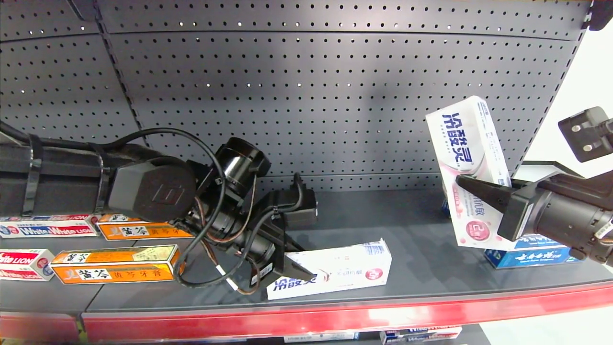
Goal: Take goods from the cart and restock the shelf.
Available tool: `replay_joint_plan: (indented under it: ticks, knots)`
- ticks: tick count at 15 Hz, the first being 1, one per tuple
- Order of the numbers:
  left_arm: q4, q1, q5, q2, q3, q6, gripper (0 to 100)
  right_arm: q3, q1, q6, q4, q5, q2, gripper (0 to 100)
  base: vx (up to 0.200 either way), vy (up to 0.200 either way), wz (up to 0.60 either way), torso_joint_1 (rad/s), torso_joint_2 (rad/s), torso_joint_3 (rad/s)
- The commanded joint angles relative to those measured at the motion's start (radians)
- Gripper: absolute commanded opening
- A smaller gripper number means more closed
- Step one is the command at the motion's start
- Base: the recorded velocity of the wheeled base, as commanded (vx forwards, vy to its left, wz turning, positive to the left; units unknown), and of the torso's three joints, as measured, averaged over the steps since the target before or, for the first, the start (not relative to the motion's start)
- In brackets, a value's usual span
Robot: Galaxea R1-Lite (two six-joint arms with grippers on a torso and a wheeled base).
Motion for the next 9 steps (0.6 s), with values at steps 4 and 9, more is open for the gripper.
replay_joint_plan:
  ticks: [4, 9]
  knots:
    - [0.002, 0.003, 0.003, 0.002, -0.006, 0.026, 0, 0.002, 0.002, 0.000, -0.001, 0.000, -0.007, 0, 0.000, 0.000, 0.00, 0.000, 0.00, 0.000]
    - [0.004, 0.003, 0.003, -0.038, -0.006, 0.025, 0, 0.002, 0.002, 0.000, -0.001, 0.002, -0.005, 0, 0.000, 0.000, 0.00, 0.000, 0.00, 0.000]
